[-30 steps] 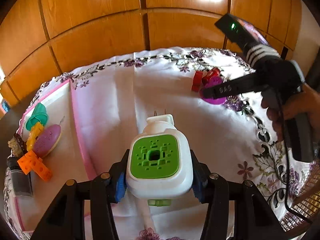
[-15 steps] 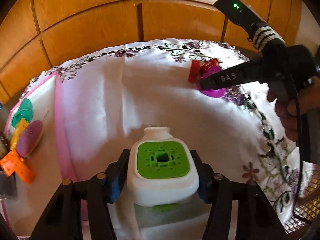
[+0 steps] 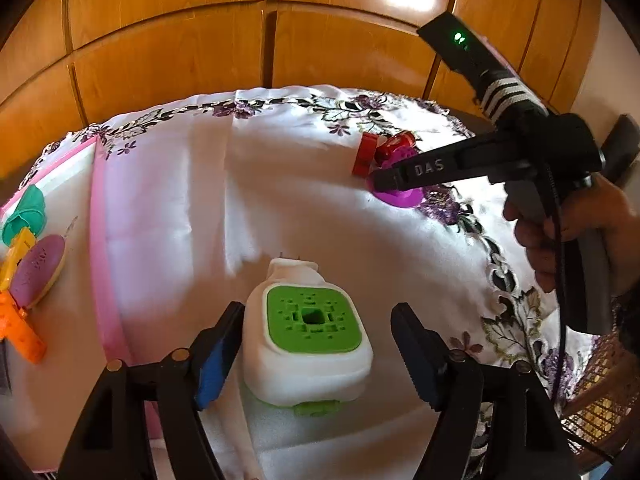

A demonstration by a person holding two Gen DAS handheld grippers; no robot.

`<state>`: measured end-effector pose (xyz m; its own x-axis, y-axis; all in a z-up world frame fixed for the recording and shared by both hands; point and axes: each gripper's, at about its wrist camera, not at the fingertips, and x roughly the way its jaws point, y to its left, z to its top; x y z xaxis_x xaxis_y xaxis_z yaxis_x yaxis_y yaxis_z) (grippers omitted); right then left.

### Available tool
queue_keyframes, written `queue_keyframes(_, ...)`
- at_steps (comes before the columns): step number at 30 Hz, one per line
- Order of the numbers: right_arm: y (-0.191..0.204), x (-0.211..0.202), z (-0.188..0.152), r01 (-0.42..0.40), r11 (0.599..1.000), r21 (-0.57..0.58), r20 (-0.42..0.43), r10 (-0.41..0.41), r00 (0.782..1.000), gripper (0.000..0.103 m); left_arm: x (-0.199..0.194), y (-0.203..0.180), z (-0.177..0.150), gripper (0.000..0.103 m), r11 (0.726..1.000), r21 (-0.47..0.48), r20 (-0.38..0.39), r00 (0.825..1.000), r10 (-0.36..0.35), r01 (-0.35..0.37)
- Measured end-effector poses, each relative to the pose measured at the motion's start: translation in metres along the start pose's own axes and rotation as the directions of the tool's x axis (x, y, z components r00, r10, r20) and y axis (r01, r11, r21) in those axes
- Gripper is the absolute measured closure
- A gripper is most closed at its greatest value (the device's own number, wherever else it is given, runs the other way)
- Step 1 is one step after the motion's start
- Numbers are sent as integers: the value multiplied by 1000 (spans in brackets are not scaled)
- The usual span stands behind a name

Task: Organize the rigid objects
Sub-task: 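Carry the white-green plug over the tray with the left gripper while the right gripper holds the cup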

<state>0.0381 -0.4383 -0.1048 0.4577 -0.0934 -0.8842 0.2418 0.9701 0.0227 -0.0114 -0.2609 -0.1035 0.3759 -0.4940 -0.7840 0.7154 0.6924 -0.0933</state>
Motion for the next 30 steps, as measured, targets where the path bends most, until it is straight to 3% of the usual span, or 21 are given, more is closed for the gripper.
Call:
queue_keyframes(4, -1, 0, 0, -2, 1000, 6, 1, 2, 1000, 68, 7, 3, 7, 32, 999, -1, -17, 999, 48, -48)
queue_keyframes(5, -1, 0, 0, 5, 1000, 3, 4, -5, 1000, 68, 10, 4, 8, 48, 998, 5, -21, 997, 69, -69)
queue_keyframes(6, 0, 0, 0, 16, 1000, -3, 9, -16, 1000, 68, 13, 3, 8, 50, 996, 17, -27, 995, 93, -92)
queue_keyframes(11, 12, -1, -5, 85, 991, -102, 48, -80, 996, 70, 4, 3, -2, 51, 993, 40, 3, 994, 114, -114)
queue_keyframes(16, 10, -2, -3, 87, 992, -96, 47, -82, 995, 70, -27, 12, 1, 51, 994, 8, 65, 992, 105, -106)
queue_keyframes(22, 13, -3, -4, 103, 989, -109, 56, -97, 994, 70, -74, 57, 20, 51, 985, -142, 151, 981, 119, -97)
queue_keyframes(30, 14, -4, -4, 111, 986, -125, 61, -104, 993, 70, -98, 131, 7, 51, 929, -328, 133, 965, 226, -172)
